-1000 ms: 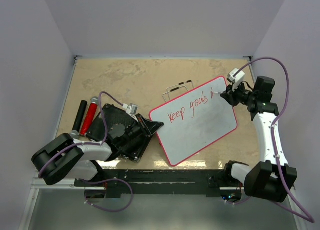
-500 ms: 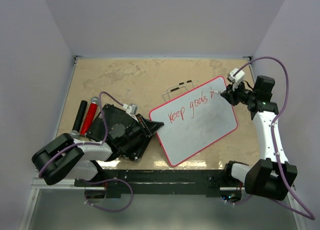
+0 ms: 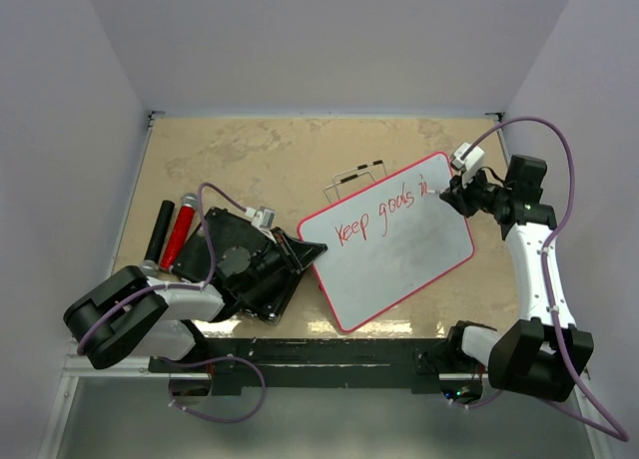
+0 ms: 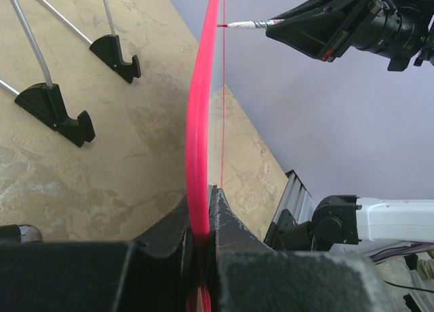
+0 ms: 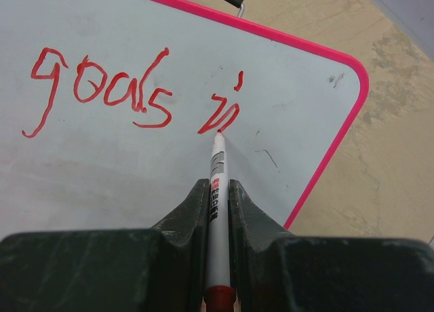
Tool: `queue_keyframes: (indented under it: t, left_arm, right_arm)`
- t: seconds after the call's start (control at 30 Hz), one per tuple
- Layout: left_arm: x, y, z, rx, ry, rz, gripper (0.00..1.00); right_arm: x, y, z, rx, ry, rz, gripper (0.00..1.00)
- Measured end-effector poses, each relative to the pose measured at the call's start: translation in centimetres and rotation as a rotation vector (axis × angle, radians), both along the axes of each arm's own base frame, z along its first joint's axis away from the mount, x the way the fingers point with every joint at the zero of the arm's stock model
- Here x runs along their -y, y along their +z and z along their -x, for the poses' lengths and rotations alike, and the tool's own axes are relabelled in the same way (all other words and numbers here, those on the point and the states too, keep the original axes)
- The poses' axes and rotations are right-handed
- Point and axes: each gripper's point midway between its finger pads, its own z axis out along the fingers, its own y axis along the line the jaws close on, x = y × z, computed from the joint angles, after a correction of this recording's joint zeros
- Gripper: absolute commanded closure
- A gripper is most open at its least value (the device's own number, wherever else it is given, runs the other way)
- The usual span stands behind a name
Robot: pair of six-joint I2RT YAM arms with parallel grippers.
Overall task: Write a sentence on the whiteboard
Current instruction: Pick up the sentence from the whiteboard.
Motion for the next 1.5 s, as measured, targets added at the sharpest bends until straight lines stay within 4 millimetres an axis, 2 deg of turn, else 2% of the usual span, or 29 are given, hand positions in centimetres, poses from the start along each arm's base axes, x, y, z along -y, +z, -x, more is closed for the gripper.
queue_keyframes:
  t: [0.87, 1.17, 1.5]
  left_arm:
    - [0.0, 0.0, 0.0, 0.004, -0.002, -0.001, 1.00]
    - [0.0, 0.0, 0.0, 0.004, -0.002, -0.001, 1.00]
    - [0.1, 0.1, 0.0, 0.013, -0.005, -0.003, 1.00]
  right_arm:
    - [0.6, 1.6, -2.0, 0.034, -0.068, -0.038, 1.00]
    - [1.0, 1.2, -1.8, 0.029, -0.069, -0.002, 1.00]
    - [1.3, 0.3, -0.2, -0.004, -0.065, 0.048, 1.00]
